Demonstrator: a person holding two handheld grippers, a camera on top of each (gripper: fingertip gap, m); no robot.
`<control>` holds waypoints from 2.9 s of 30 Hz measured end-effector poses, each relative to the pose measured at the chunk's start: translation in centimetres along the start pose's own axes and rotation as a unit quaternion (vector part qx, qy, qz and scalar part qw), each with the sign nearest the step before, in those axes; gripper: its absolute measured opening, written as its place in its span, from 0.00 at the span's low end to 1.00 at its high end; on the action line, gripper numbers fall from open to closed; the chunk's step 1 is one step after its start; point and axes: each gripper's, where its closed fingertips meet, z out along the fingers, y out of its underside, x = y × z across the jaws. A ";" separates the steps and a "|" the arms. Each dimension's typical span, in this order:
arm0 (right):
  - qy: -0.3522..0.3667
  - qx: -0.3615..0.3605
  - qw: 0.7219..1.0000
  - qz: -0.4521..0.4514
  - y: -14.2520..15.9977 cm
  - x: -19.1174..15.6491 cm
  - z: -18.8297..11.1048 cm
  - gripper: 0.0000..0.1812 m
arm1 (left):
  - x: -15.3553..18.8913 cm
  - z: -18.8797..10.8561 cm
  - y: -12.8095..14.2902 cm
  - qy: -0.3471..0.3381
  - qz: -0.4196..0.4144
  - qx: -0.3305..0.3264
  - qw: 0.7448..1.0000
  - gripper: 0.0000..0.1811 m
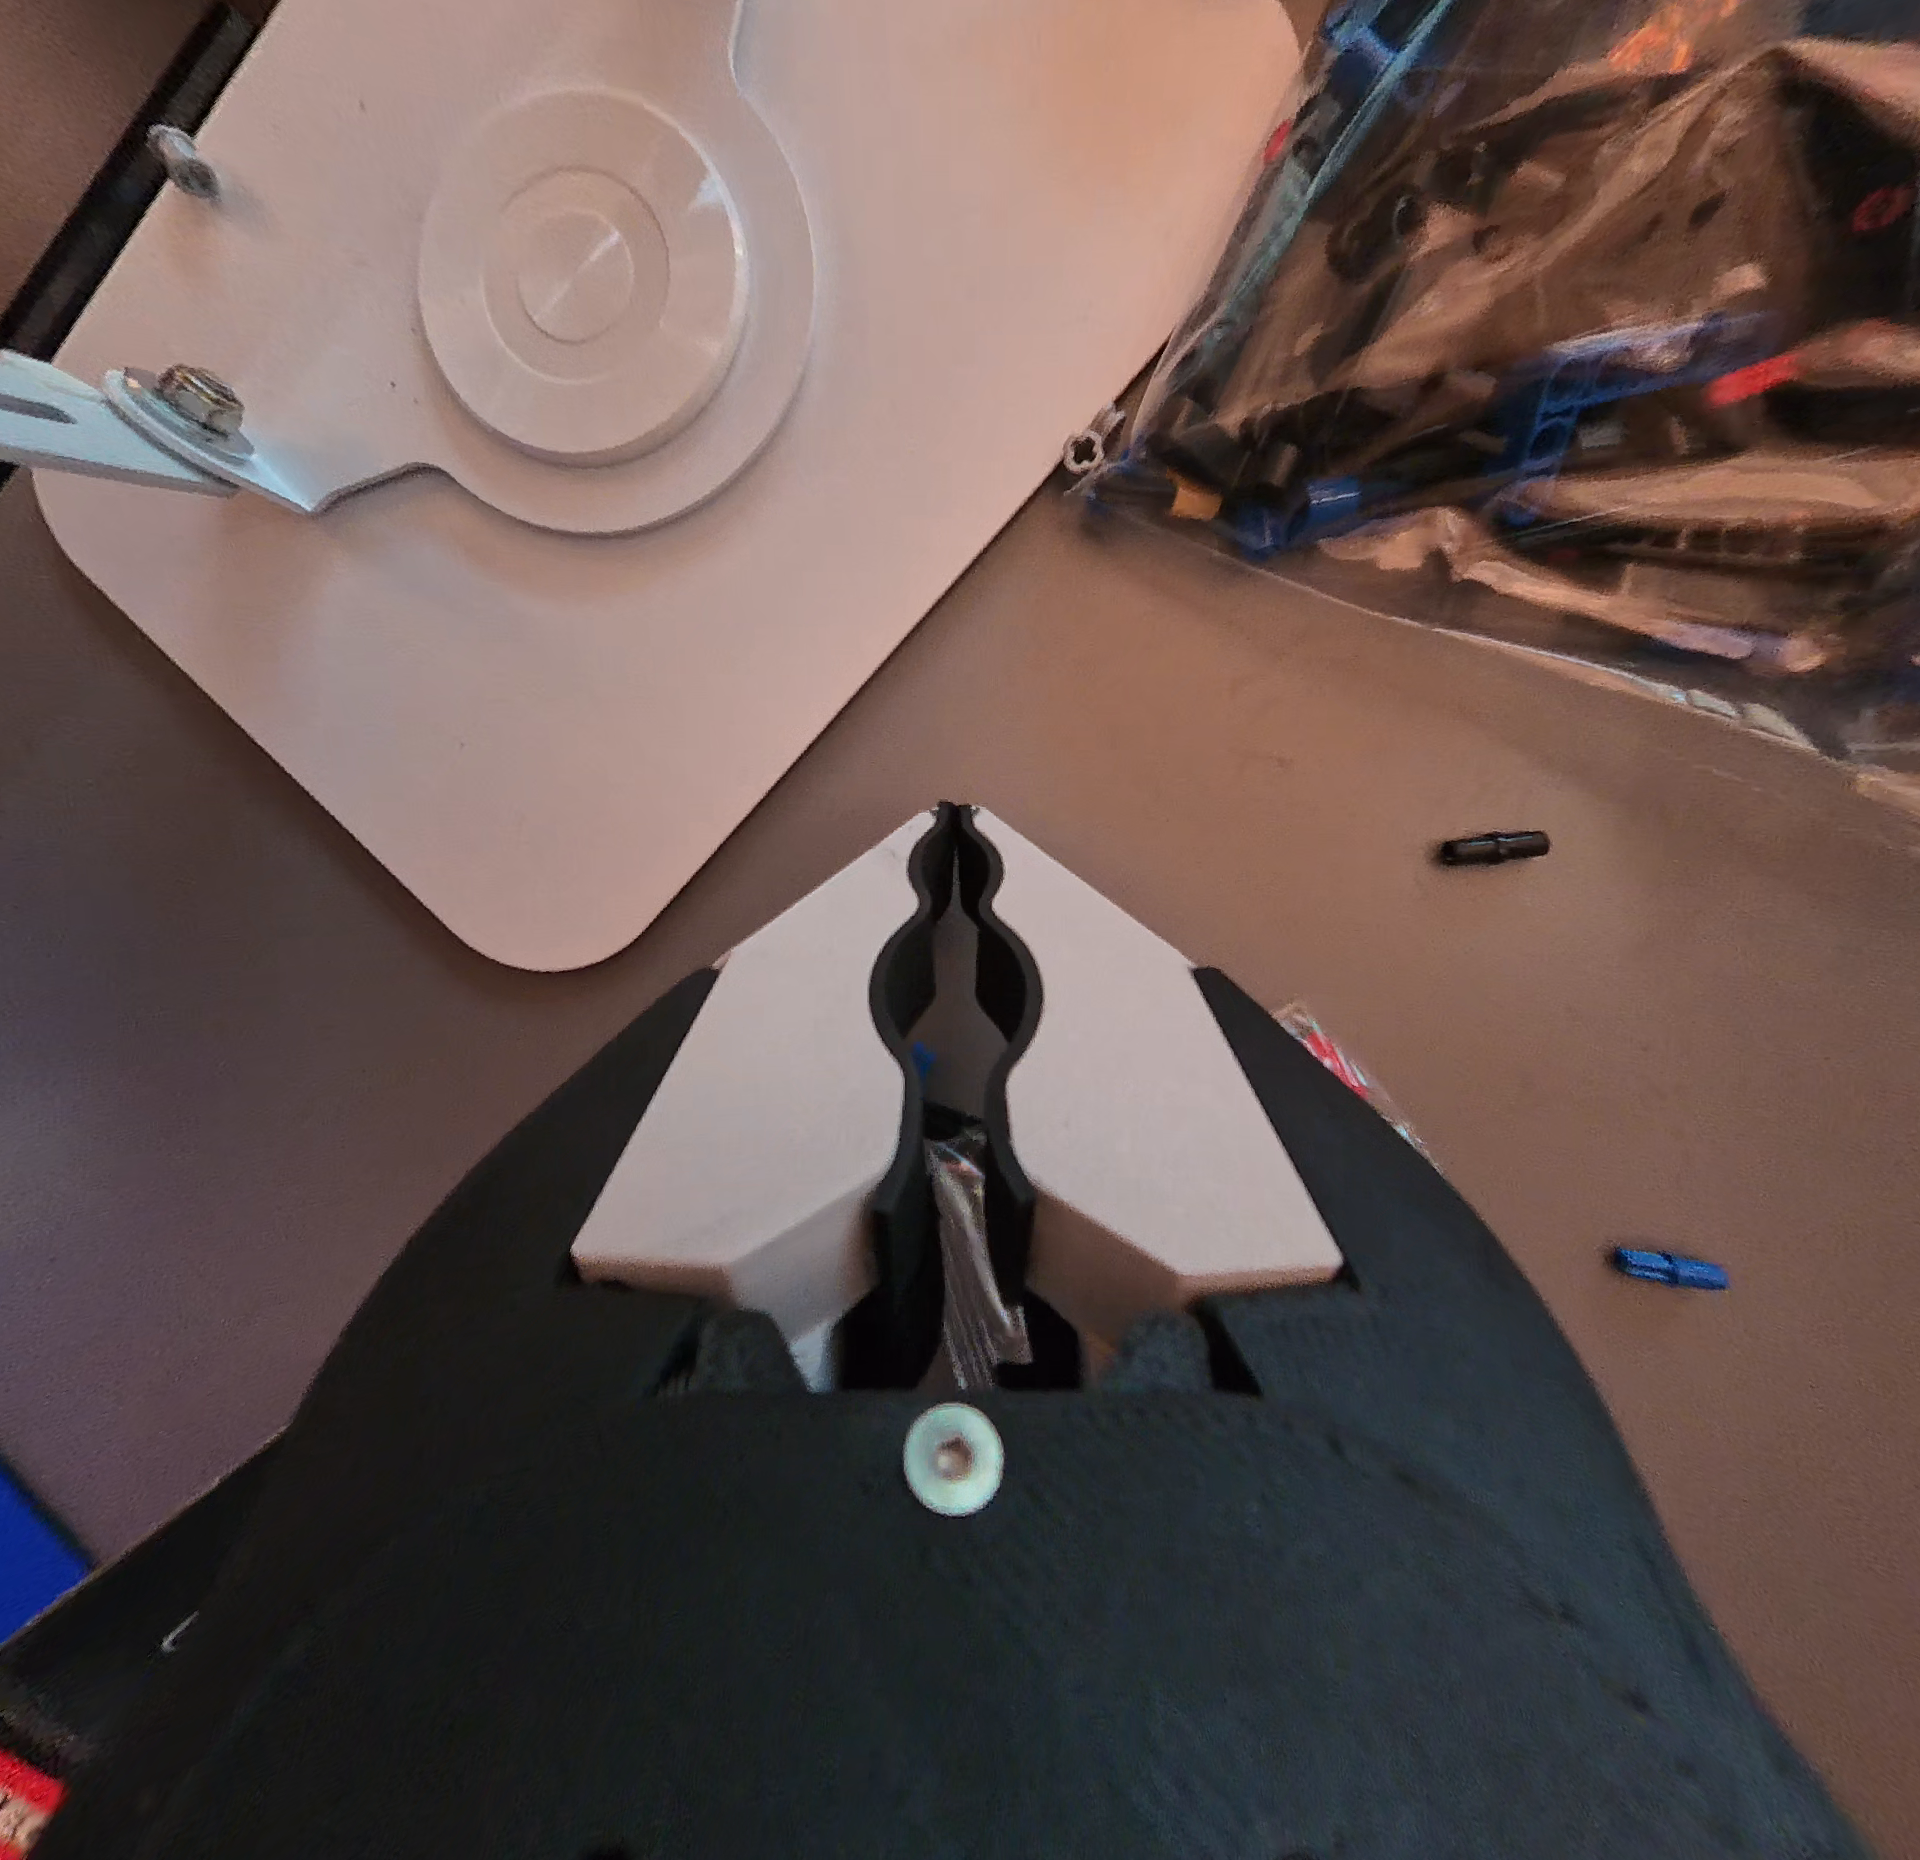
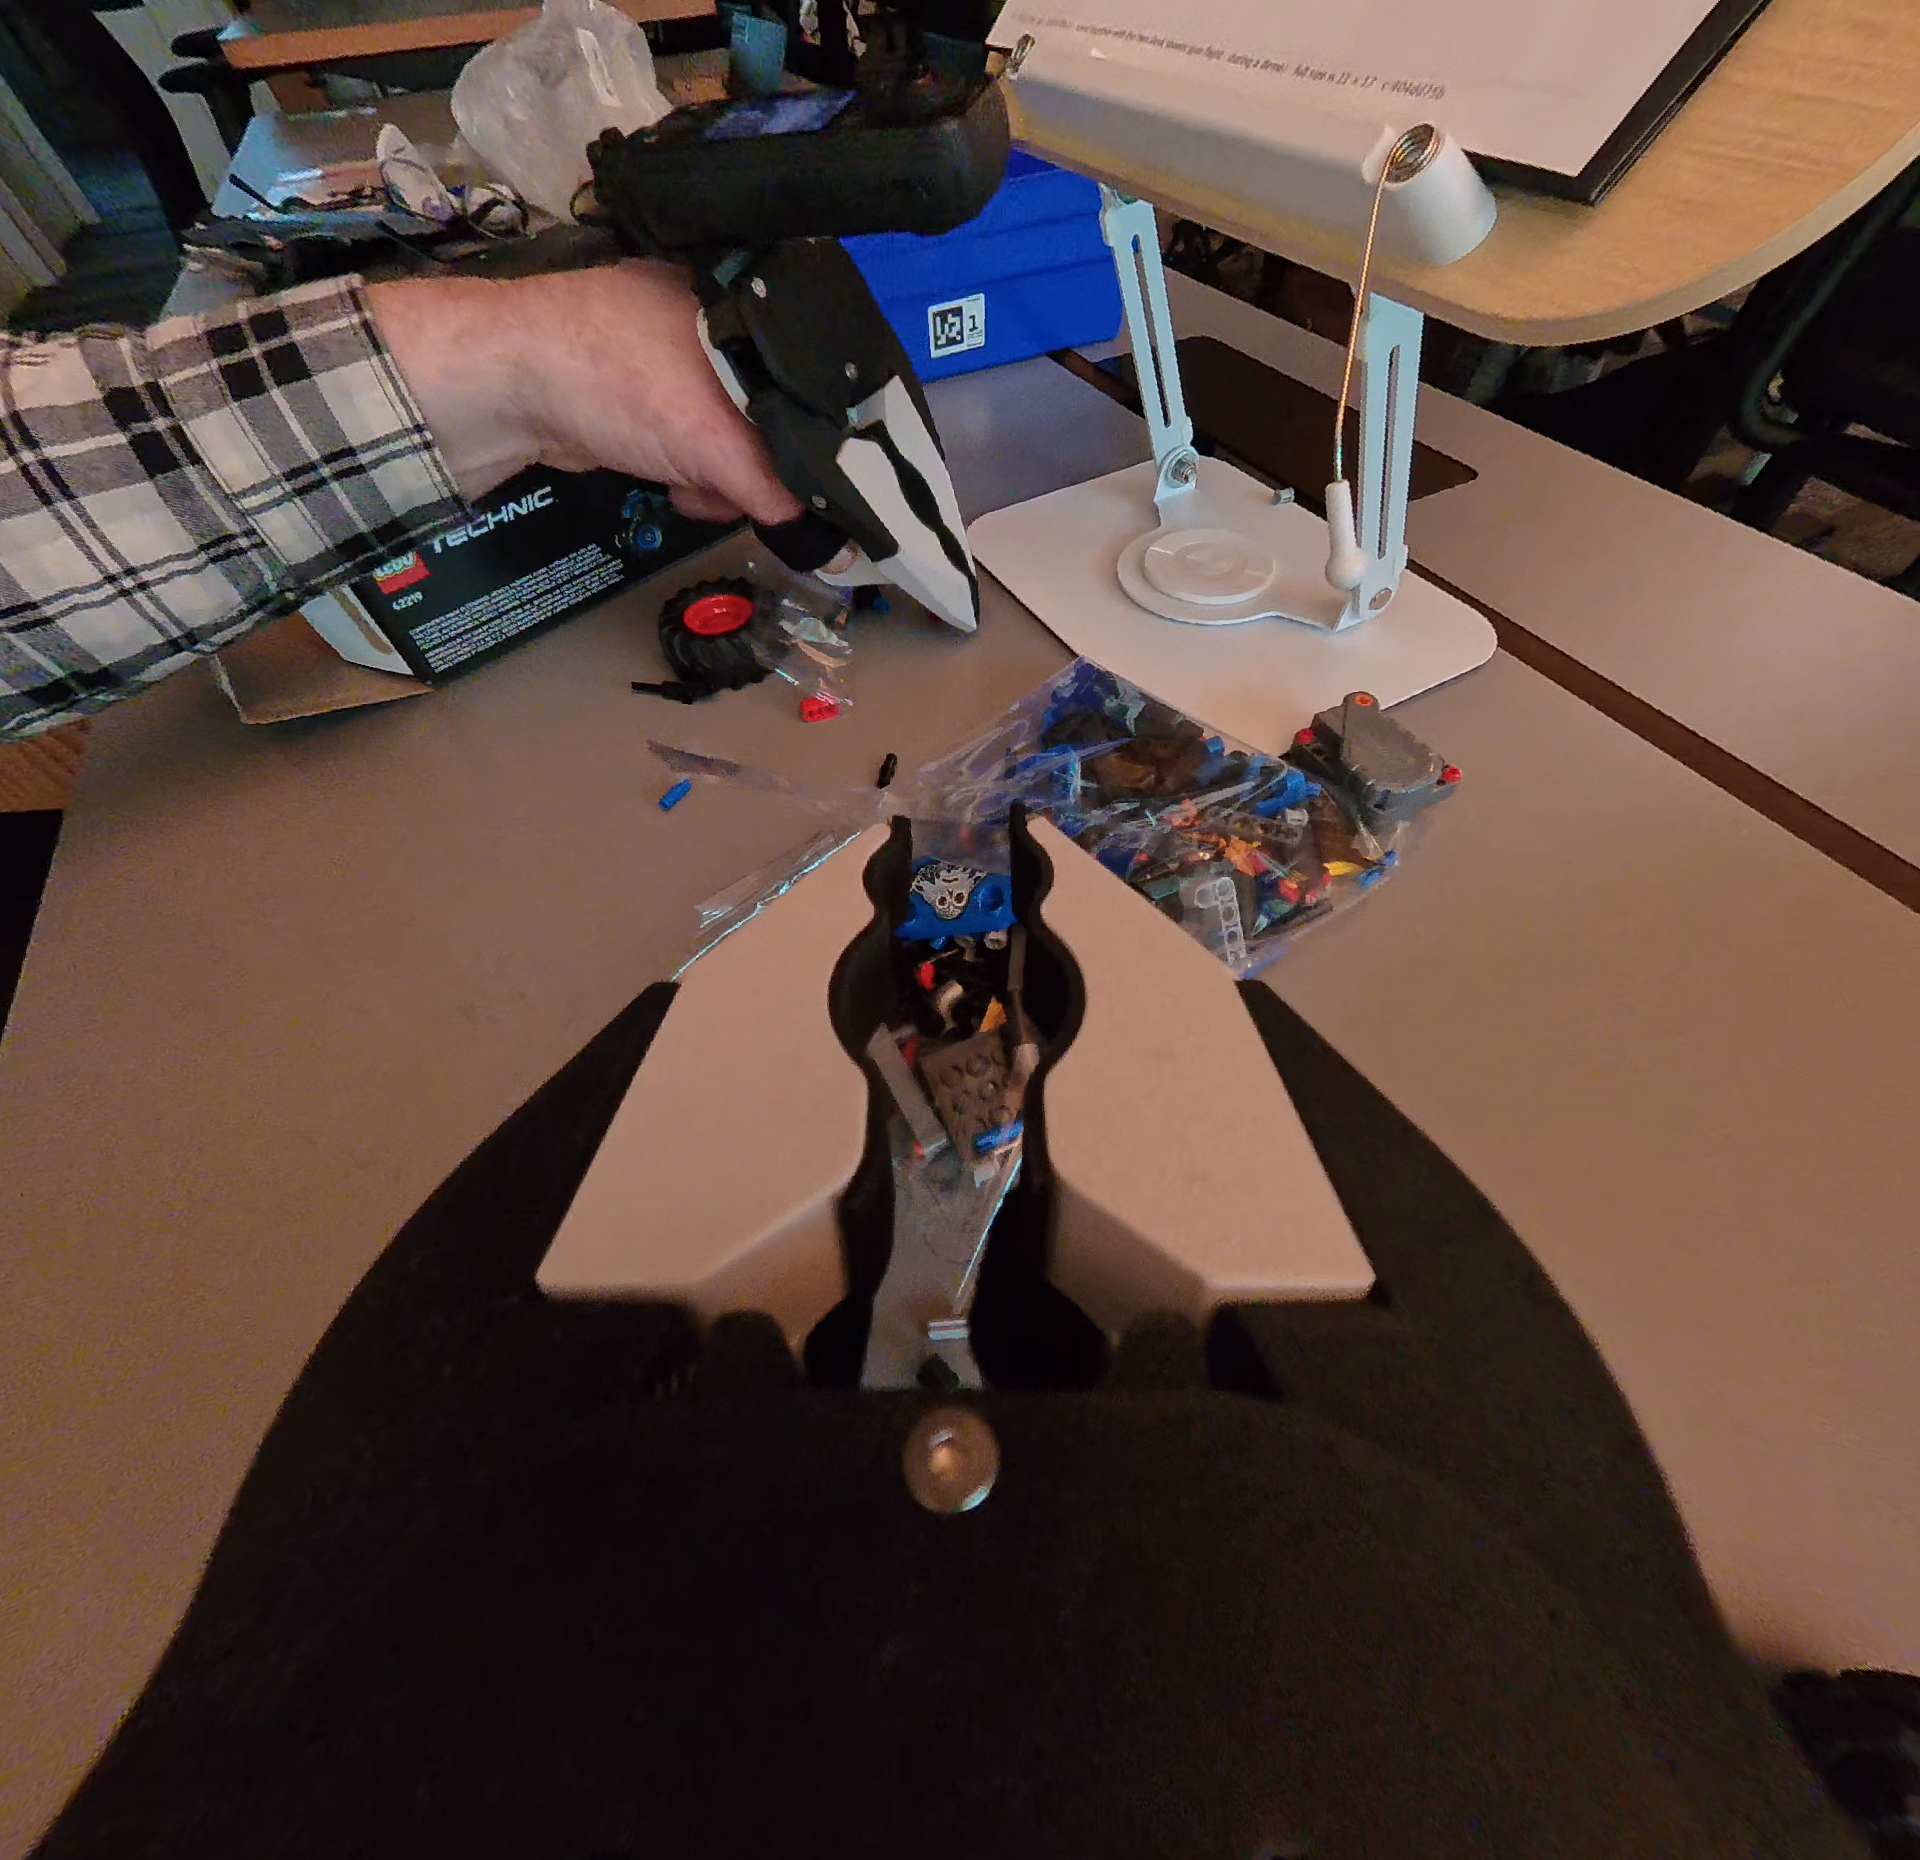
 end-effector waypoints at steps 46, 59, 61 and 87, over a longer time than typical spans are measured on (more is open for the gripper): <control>-0.008 0.029 0.999 0.018 -0.8 0.2 -0.9 0.09 | 9.8 -13.7 -5.1 -0.061 0.170 0.160 0.970 0.13; -0.008 0.020 1.000 0.022 -0.3 0.3 -0.6 0.09 | -2.0 -5.5 4.6 -0.010 -0.030 -0.042 0.999 0.15; -0.008 0.018 1.000 0.022 -0.2 0.4 -0.5 0.09 | -1.9 -4.6 5.4 0.012 -0.053 -0.072 0.996 0.18; -0.013 0.025 0.999 0.023 -0.6 0.2 -0.8 0.09 | 2.6 -9.7 -2.3 0.002 0.045 0.071 0.996 0.05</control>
